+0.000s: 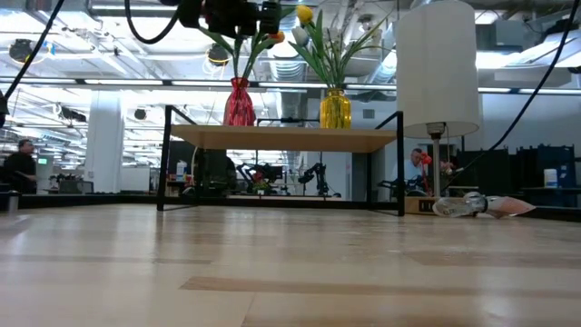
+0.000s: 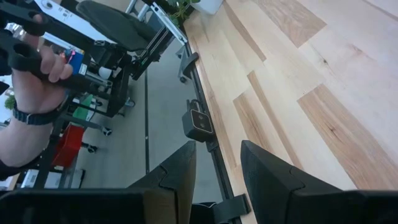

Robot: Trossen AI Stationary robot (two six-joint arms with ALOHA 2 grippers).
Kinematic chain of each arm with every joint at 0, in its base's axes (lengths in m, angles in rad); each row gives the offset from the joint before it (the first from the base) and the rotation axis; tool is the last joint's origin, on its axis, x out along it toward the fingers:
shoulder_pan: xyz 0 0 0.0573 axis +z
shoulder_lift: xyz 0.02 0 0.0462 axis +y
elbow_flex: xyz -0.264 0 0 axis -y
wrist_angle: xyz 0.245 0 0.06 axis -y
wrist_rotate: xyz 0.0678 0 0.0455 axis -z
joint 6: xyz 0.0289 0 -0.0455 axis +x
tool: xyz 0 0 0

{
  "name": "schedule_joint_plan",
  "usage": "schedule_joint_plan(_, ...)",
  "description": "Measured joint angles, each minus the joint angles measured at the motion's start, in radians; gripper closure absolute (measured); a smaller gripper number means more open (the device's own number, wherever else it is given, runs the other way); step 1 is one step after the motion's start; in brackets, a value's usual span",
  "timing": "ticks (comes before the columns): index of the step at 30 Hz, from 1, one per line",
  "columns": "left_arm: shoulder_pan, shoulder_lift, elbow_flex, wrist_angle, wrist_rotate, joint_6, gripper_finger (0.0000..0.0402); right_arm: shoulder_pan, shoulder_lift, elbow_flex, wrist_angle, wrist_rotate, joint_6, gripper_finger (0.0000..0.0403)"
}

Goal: Pick and place flowers into a vace then onto a shelf
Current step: Return to Home Position

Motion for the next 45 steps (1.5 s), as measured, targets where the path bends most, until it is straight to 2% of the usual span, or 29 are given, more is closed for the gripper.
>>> schedule_joint_plan(4, -0.012, 0.0, 0.0, 0.0, -0.007, 0.0, 0.0273, 0.0, 0.0, 0.0, 0.0, 0.0, 0.0, 0.0285)
schedule_joint_plan(10, -0.042, -0.004, 0.0, 0.0, -0.111, 0.002, 0.0245, 0.0, 0.0, 0.0, 0.0, 0.0, 0.0, 0.0285)
schedule_joint_plan(23, -0.164, -0.059, 0.0, -0.001, -0.198, 0.017, 0.0241, 0.0, 0.0, 0.0, 0.0, -0.001, 0.0, 0.0285)
schedule_joint_plan(33, -0.369, -0.057, 0.0, -0.003, -0.198, -0.063, 0.0241, 0.0, 0.0, 0.0, 0.017, -0.004, 0.0, 0.0285)
schedule_joint_plan(36, -0.449, -0.048, 0.0, -0.046, -0.194, -0.151, 0.0242, 0.0, 0.0, 0.0, 0.023, -0.024, 0.0, 0.0285)
schedule_joint_plan(39, -0.518, -0.05, 0.0, -0.196, -0.134, -0.345, 0.0242, 0.0, 0.0, 0.0, 0.026, -0.043, 0.0, 0.0285)
schedule_joint_plan(41, -0.554, -0.049, 0.0, -0.314, -0.035, -0.481, 0.0242, 0.0, 0.0, 0.0, 0.027, -0.059, -0.005, 0.0285)
schedule_joint_plan(43, -0.578, -0.05, 0.0, -0.429, 0.16, -0.612, 0.0242, 0.0, 0.0, 0.0, 0.027, -0.077, -0.008, 0.0285)
schedule_joint_plan(45, -0.582, -0.049, 0.0, -0.54, 0.424, -0.753, 0.0242, 0.0, 0.0, 0.0, 0.027, -0.106, -0.008, 0.0285)
